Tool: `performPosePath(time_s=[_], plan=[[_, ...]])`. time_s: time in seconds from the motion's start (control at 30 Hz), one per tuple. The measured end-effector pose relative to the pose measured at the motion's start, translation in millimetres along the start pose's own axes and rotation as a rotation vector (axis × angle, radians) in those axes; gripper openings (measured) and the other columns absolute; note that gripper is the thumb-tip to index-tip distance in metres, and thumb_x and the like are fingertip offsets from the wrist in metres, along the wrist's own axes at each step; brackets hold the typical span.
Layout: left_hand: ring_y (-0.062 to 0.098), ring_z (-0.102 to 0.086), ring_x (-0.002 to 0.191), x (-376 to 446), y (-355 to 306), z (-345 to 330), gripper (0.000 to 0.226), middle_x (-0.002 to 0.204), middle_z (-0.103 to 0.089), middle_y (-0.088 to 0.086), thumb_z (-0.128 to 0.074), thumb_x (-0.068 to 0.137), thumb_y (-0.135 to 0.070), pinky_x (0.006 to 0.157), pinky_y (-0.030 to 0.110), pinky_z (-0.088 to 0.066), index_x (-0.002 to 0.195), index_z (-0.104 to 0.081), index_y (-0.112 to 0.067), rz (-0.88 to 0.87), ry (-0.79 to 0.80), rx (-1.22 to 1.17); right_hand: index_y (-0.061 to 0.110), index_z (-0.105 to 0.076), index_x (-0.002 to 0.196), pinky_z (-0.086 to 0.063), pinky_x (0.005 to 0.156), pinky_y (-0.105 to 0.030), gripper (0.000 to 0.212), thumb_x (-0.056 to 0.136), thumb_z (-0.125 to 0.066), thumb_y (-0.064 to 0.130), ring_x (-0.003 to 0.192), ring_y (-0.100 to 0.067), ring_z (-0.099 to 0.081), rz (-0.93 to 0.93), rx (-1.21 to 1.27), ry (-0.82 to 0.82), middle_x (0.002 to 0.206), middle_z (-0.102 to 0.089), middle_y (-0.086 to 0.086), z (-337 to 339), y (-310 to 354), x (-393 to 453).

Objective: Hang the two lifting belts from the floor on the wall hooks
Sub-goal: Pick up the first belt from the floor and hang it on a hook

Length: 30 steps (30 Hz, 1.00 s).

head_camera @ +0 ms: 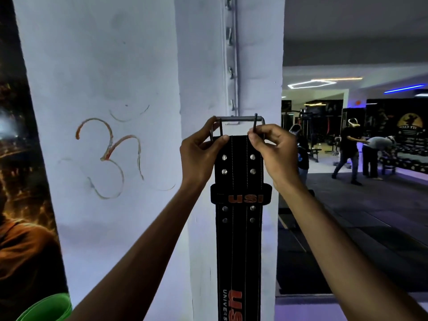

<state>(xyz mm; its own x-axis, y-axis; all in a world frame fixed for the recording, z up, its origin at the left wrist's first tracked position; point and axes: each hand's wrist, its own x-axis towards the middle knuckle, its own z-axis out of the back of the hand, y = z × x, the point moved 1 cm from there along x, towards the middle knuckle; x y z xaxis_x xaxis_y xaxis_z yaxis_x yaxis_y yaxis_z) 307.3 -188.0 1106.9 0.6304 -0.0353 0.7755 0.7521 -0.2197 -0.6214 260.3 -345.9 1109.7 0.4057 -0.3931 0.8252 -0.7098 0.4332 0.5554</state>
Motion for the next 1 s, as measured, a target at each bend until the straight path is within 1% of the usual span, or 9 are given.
performPosePath(time_s=[0.13,0.3,0.47,0.53,0.6,0.7,0.8,0.87,1.0], plan=[[0.001,-0.072,0.091,40,3,-6,0.048,0.127,-0.07,0.004,-0.072,0.087,-0.003,0.08,0.018,-0.057,0.134,-0.062,-0.01,-0.042,-0.025,-0.019,0.01,-0.07,0.093,-0.057,0.084,-0.033,0.011,0.083,-0.073,0.01,0.091,-0.013,-0.068,0.009,0.021,-0.051,0.089,-0.071,0.0,-17,-5,37],[0.012,-0.07,0.109,79,18,-12,0.053,0.122,-0.073,0.007,-0.075,0.085,-0.008,0.096,0.041,-0.059,0.136,-0.06,-0.009,-0.046,-0.053,-0.002,0.017,-0.069,0.087,-0.058,0.086,-0.04,0.009,0.082,-0.073,0.01,0.082,-0.01,-0.069,0.02,0.029,-0.074,0.08,-0.071,0.006,-31,-17,73],[0.016,-0.074,0.102,88,33,-15,0.057,0.102,-0.079,0.004,-0.078,0.083,-0.017,0.097,0.044,-0.058,0.137,-0.06,-0.016,0.022,-0.093,0.006,0.017,-0.057,0.098,-0.053,0.068,-0.032,0.022,0.082,-0.071,0.012,0.067,-0.015,-0.066,0.0,0.049,-0.084,0.071,-0.07,0.001,-36,-28,79],[0.023,-0.076,0.095,86,40,-15,0.046,0.096,-0.08,0.007,-0.078,0.082,-0.019,0.094,0.047,-0.059,0.127,-0.069,-0.015,0.045,-0.076,0.016,0.017,-0.053,0.104,-0.053,0.067,-0.035,0.028,0.083,-0.07,0.01,0.068,-0.024,-0.067,-0.016,0.07,-0.072,0.073,-0.071,-0.005,-34,-33,74],[0.022,-0.077,0.087,83,46,-18,0.029,0.089,-0.08,0.006,-0.079,0.08,-0.02,0.091,0.049,-0.06,0.108,-0.077,-0.015,0.081,-0.07,0.026,0.018,-0.052,0.108,-0.055,0.069,-0.037,0.031,0.083,-0.069,0.009,0.076,-0.034,-0.069,-0.024,0.067,-0.063,0.078,-0.073,-0.011,-32,-37,70],[0.017,-0.075,0.077,82,46,-18,0.012,0.079,-0.077,0.003,-0.079,0.079,-0.019,0.087,0.046,-0.062,0.089,-0.078,-0.013,0.119,-0.124,0.009,0.018,-0.052,0.111,-0.053,0.067,-0.032,0.033,0.084,-0.068,0.01,0.079,-0.034,-0.068,-0.009,0.057,-0.062,0.078,-0.073,-0.009,-33,-36,66],[0.015,-0.073,0.073,82,45,-19,0.015,0.075,-0.077,0.002,-0.076,0.084,-0.027,0.077,0.037,-0.059,0.087,-0.078,-0.012,0.097,-0.121,0.027,0.018,-0.051,0.112,-0.053,0.062,-0.031,0.03,0.087,-0.067,0.016,0.076,-0.033,-0.068,0.007,0.028,-0.059,0.079,-0.074,-0.009,-32,-36,67],[0.015,-0.071,0.067,83,44,-19,0.025,0.072,-0.077,0.003,-0.073,0.087,-0.034,0.07,0.033,-0.055,0.08,-0.078,-0.011,0.082,-0.121,0.053,0.018,-0.051,0.111,-0.055,0.061,-0.038,0.028,0.088,-0.066,0.021,0.072,-0.035,-0.068,0.017,-0.011,-0.065,0.078,-0.074,-0.009,-31,-37,68],[0.016,-0.072,0.067,86,41,-19,0.031,0.073,-0.078,0.003,-0.07,0.087,-0.04,0.072,0.035,-0.056,0.075,-0.078,-0.013,0.086,-0.126,0.103,0.02,-0.05,0.106,-0.056,0.06,-0.051,0.027,0.085,-0.065,0.026,0.068,-0.042,-0.066,-0.018,-0.034,-0.093,0.075,-0.073,-0.015,-34,-36,70]])
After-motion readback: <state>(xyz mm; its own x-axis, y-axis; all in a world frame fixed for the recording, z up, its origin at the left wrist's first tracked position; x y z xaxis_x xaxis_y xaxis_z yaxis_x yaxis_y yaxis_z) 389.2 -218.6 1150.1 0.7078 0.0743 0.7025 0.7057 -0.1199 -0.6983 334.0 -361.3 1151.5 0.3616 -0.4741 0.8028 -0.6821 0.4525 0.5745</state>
